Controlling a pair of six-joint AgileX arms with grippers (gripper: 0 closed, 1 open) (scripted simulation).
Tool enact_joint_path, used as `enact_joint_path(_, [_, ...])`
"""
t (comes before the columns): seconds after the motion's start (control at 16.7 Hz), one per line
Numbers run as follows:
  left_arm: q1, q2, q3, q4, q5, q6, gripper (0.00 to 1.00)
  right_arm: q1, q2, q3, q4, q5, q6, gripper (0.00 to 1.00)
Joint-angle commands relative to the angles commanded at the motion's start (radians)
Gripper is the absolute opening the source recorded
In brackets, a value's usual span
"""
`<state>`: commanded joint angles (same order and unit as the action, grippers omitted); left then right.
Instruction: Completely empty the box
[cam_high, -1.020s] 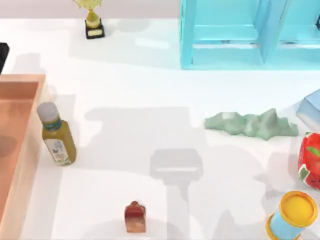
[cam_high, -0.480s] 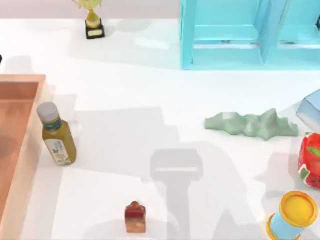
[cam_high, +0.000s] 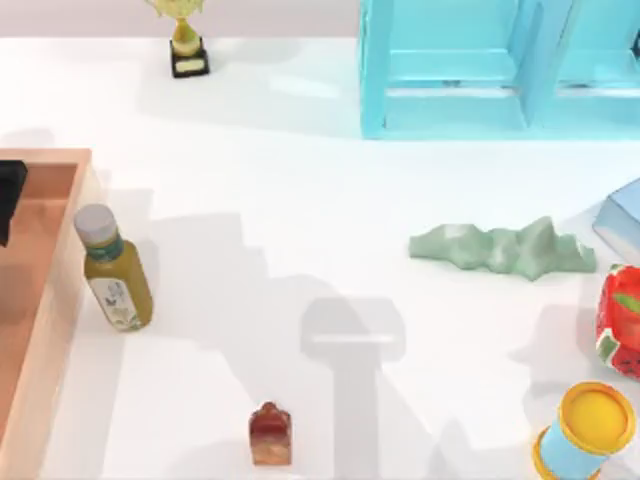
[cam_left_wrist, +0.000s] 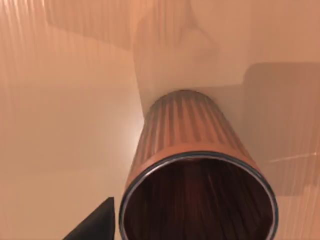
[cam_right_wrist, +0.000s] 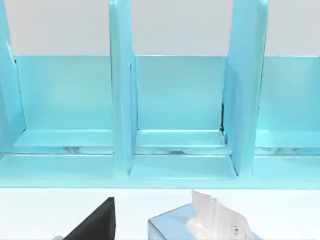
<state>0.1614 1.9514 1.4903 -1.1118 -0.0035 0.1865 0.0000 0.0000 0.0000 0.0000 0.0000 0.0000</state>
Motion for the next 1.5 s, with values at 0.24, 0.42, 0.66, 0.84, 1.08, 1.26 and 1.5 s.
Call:
enact_joint_path(0.24, [-0.005,0.019,-0.097,0.116,0.002,-0.004,1.00,0.000,0.000,0.000,0.000,0.000,0.000,1.00])
enact_joint_path(0.42, [-0.007,0.020,-0.104,0.125,0.003,-0.005,1.00,0.000,0.000,0.000,0.000,0.000,0.000,1.00])
enact_joint_path(0.66, [-0.007,0.020,-0.104,0.125,0.003,-0.005,0.85,0.000,0.000,0.000,0.000,0.000,0.000,1.00])
enact_joint_path(0.84, [-0.007,0.020,-0.104,0.125,0.003,-0.005,0.62,0.000,0.000,0.000,0.000,0.000,0.000,1.00])
enact_joint_path(1.08, [-0.007,0.020,-0.104,0.125,0.003,-0.005,0.32,0.000,0.000,0.000,0.000,0.000,0.000,1.00])
enact_joint_path(1.26, [-0.007,0.020,-0.104,0.125,0.003,-0.005,0.10,0.000,0.000,0.000,0.000,0.000,0.000,1.00])
enact_joint_path(1.5, [-0.007,0.020,-0.104,0.125,0.003,-0.005,0.00,0.000,0.000,0.000,0.000,0.000,0.000,1.00])
